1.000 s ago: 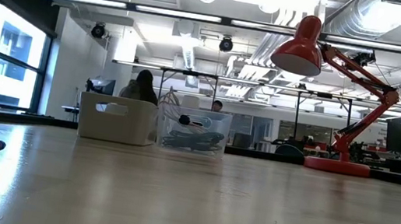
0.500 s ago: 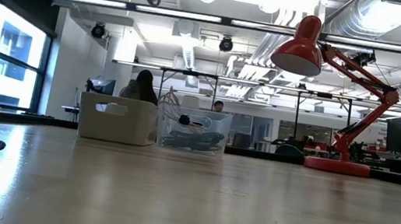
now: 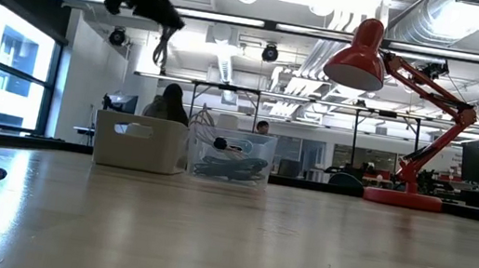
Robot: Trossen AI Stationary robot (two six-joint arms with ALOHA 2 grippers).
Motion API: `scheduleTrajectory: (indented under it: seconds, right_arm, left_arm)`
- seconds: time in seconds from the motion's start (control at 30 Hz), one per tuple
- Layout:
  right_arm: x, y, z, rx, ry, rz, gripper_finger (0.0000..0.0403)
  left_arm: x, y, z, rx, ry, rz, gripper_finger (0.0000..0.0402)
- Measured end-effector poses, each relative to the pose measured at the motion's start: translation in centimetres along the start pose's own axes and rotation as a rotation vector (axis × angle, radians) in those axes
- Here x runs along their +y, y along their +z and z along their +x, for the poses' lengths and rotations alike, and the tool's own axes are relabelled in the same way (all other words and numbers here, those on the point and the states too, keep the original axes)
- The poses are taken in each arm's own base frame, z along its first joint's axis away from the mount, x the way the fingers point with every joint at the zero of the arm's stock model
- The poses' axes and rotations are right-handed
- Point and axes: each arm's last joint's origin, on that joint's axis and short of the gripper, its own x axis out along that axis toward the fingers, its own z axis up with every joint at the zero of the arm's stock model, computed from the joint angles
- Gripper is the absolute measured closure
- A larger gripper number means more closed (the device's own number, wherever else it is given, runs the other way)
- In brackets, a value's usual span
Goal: Pick & Place USB Port
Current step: Put the white charger cable into the grey bin, then put the purple patterned charger cable into the white bin
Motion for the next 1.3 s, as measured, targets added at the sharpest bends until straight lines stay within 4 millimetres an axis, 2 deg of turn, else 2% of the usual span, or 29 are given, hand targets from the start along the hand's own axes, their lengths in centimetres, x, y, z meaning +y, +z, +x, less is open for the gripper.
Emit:
scheduleTrajectory:
  seconds: [0.23,0.53,0.73,0.8,1.07,1.3]
  right_arm:
    - [-1.8,0.0,-0.9,-0.028,0.029,0.067,0.0208]
    - [-2.4,-0.8,0.5,-0.003,0.072,0.1,0.021]
    - [-2.5,-1.4,1.2,0.005,0.18,0.118,0.0215]
    - [-2.5,-1.4,1.3,-0.003,0.208,0.117,0.0213]
    - [-2.5,-1.4,1.3,-0.007,0.215,0.118,0.0212]
    - [-2.5,-1.4,1.3,-0.006,0.212,0.117,0.0203]
  left_arm:
    - [1.0,-4.0,2.7,0.127,-0.147,-0.1,0.0378]
    - [-0.7,-7.0,7.8,0.25,-0.336,-0.075,0.0379]
    - [-1.2,-8.2,9.3,0.375,-0.329,-0.047,0.0378]
    - [-1.3,-8.4,9.3,0.401,-0.321,-0.055,0.0362]
    - [-1.3,-8.4,9.3,0.419,-0.301,-0.111,0.0249]
    - [-0.8,-8.4,9.0,0.527,-0.237,-0.085,0.0202]
